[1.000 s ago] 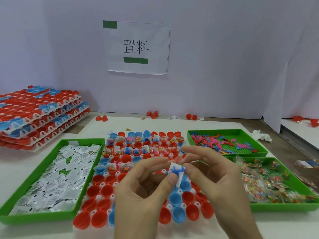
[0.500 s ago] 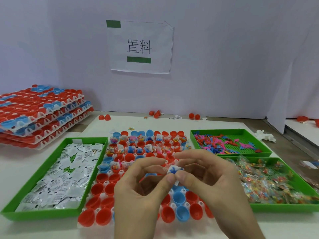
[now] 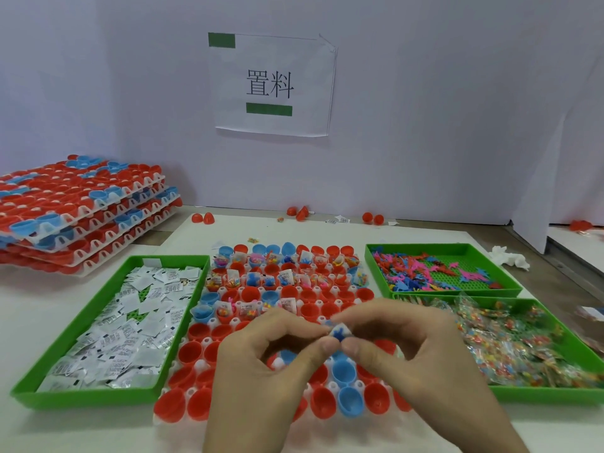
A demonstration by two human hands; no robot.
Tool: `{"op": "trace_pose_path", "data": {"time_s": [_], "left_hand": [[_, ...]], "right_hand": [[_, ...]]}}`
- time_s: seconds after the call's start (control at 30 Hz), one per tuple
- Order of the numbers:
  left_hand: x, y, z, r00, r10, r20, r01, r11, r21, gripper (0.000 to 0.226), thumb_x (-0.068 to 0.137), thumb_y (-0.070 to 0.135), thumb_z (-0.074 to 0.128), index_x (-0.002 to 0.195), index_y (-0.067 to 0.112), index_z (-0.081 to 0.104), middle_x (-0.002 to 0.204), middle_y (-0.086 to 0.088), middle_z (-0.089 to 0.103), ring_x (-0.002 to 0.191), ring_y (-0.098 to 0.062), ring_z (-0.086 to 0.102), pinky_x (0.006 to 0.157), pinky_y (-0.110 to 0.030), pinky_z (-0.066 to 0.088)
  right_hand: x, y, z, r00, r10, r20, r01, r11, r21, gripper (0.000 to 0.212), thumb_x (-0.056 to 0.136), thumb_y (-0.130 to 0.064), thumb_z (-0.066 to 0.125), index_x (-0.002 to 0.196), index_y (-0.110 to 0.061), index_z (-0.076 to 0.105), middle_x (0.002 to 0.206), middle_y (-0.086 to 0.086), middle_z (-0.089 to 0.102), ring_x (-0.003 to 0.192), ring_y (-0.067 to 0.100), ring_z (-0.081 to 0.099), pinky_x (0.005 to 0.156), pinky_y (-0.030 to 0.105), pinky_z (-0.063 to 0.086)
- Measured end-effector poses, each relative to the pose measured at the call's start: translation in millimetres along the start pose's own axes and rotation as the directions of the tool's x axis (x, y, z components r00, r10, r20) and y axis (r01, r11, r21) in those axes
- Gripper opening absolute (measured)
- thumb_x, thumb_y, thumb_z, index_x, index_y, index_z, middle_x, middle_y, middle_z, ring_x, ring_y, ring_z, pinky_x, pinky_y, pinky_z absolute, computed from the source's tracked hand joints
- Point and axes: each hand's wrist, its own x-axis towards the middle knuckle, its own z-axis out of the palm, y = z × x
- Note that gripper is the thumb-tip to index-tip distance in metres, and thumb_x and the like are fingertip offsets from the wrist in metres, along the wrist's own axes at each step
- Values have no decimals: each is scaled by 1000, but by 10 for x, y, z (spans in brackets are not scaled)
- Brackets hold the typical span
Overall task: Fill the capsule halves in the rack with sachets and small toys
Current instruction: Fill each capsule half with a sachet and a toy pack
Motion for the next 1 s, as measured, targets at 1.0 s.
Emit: {"op": "trace_pose_path", "data": {"time_s": [1.0], "left_hand": [[440, -874, -1600, 910, -327, -256, 399, 522, 754, 13, 81, 21, 80, 79, 24, 68, 102, 0, 56, 103, -23, 53, 91, -40, 42]], "right_hand": [[1008, 731, 421, 957, 256, 133, -106, 740, -664, 29, 86, -10, 70, 77, -37, 67, 80, -19, 63, 77, -3, 60, 77, 18, 55]]}}
